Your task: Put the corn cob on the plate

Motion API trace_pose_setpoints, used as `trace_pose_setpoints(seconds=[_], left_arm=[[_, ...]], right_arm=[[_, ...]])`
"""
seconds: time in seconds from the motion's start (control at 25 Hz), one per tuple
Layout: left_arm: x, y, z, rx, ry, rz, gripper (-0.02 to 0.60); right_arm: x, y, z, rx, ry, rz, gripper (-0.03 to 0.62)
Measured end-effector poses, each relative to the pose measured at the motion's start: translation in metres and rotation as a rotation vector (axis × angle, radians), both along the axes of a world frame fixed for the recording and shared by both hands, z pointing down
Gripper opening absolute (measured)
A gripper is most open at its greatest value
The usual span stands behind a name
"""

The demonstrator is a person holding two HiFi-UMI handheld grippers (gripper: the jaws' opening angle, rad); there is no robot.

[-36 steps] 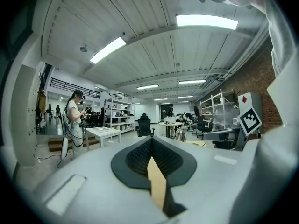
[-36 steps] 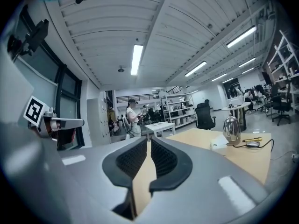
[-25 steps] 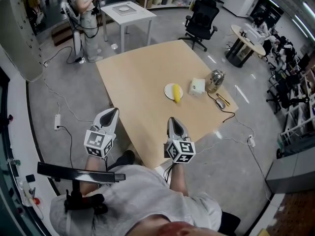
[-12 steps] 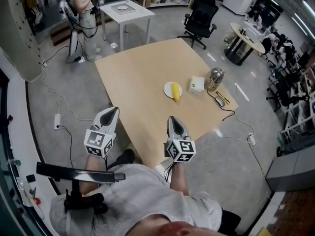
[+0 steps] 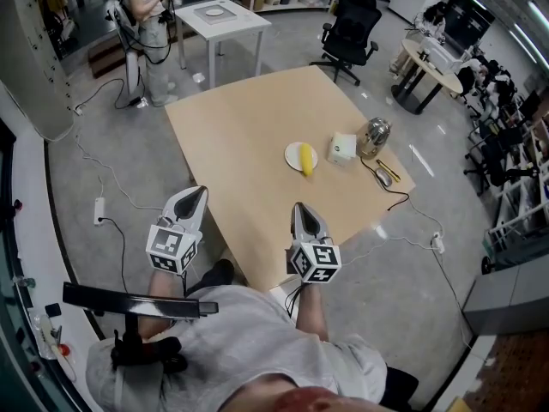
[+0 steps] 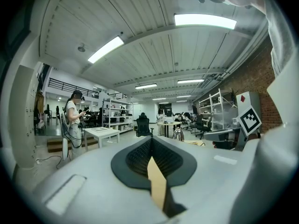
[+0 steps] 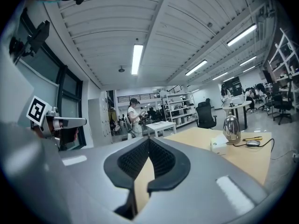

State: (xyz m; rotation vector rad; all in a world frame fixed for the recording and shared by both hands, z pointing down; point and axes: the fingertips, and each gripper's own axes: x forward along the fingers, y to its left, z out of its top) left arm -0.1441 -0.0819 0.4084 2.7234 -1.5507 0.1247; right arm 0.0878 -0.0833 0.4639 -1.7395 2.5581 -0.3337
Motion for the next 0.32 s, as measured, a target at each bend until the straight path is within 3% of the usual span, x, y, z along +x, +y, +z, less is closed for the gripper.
trace_pose_setpoints(seconds=[0.32], left_arm=[[0.0011, -0.0025, 0.0036, -0.008, -0.001, 0.001, 0.020]], right_arm=[[0.0014, -0.0026, 0.0039, -0.011, 0.002, 0.001, 0.006]])
